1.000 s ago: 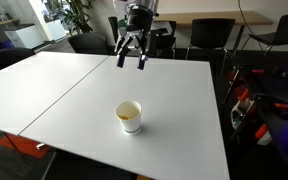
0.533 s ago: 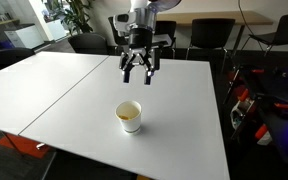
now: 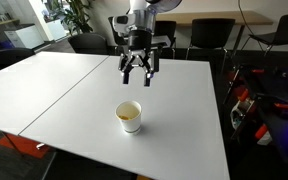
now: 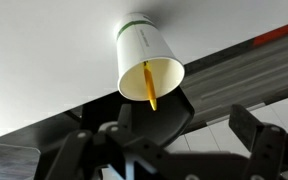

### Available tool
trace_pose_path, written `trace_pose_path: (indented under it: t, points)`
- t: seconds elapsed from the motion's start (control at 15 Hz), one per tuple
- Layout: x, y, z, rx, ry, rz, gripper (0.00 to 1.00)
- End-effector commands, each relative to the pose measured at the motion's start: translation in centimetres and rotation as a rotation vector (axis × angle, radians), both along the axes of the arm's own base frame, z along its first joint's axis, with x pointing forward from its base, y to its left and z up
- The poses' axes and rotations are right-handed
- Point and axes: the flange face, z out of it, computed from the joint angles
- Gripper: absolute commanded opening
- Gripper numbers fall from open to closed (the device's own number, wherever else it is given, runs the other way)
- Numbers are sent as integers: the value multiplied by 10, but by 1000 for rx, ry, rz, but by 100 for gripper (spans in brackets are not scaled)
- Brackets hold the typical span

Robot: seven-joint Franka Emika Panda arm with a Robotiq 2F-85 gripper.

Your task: Remove the object from the white cup and place it on the table

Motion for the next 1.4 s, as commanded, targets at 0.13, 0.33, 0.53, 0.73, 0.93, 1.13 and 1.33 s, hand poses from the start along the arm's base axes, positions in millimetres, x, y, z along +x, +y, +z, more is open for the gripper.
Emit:
trace_pose_path:
  t: [0.13, 0.33, 0.53, 0.73, 0.93, 1.13, 1.33]
  points:
    - [9, 21, -12, -58, -43, 42, 100]
    - [7, 30, -19, -73, -55, 62, 99]
    - [4, 40, -25, -83, -61, 78, 88]
    - [3, 48, -29, -87, -63, 92, 83]
    - [1, 55, -31, -89, -68, 103, 73]
    - [1, 59, -33, -95, -78, 103, 59]
    - [4, 57, -36, -107, -92, 80, 56]
